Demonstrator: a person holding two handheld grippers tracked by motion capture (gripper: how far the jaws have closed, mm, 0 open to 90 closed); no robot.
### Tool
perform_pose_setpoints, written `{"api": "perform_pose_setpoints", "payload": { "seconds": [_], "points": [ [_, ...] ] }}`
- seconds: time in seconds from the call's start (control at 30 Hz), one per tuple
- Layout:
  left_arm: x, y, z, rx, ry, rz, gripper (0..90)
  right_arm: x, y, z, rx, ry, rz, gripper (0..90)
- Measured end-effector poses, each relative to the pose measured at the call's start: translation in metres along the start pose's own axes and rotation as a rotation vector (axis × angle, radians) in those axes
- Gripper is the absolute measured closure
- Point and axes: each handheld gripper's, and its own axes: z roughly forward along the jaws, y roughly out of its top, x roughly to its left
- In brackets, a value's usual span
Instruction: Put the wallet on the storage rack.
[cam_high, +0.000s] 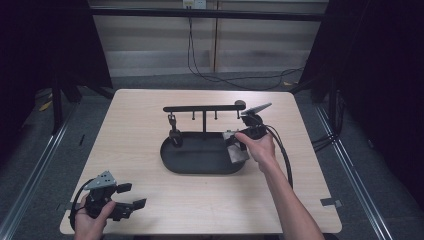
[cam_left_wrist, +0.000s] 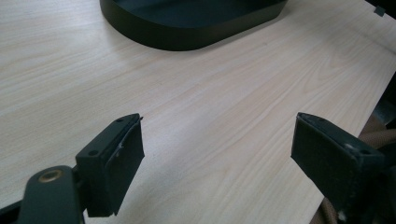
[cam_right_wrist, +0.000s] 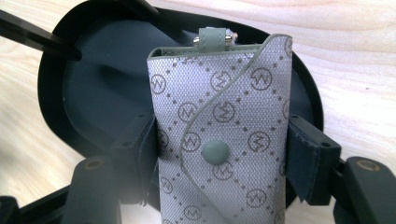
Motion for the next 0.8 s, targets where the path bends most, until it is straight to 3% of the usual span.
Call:
{"api": "perform_pose_setpoints", "payload": {
  "seconds": [0.3,0.8],
  "points": [
    [0.000,0.000,0.000,-0.002,-0.003,-0.002,16.9,-0.007,-0.003,0.005,-0.063,0.032,0.046,33.6],
    [0.000,0.000,0.000,0.003,-0.009,-0.002,16.9,-0.014,-0.004,0.023,-0.050,0.049,0.090,33.5]
  ]
}}
